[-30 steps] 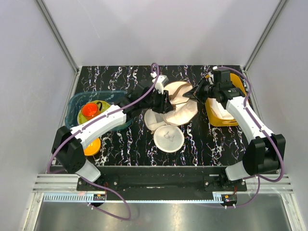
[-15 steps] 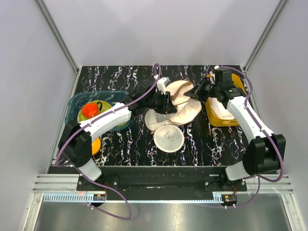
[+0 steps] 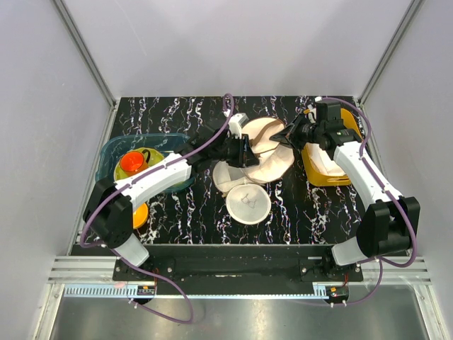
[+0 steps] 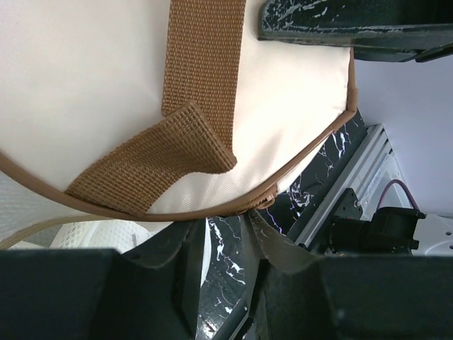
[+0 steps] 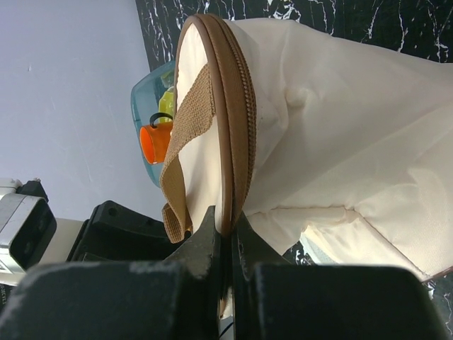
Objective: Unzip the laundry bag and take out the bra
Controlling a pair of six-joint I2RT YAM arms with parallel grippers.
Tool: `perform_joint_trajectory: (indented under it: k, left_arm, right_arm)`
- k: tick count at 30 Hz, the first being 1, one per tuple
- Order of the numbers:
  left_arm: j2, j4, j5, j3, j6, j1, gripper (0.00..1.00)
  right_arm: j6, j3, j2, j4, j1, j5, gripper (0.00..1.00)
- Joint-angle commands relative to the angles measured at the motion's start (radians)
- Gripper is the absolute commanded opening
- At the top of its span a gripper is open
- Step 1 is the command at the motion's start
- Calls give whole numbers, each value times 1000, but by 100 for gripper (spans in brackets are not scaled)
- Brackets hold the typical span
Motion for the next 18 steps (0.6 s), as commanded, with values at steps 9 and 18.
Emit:
perform_joint_trajectory:
  k: [9,18]
  left_arm:
    - [-83,92,-90,-15,8,21,0]
    - [-152,74,-154,-58,23,49,0]
  right_arm:
    - [10,-1,-31,29,9,-90,0]
    - [-26,-30,-57,17,-2,-90,0]
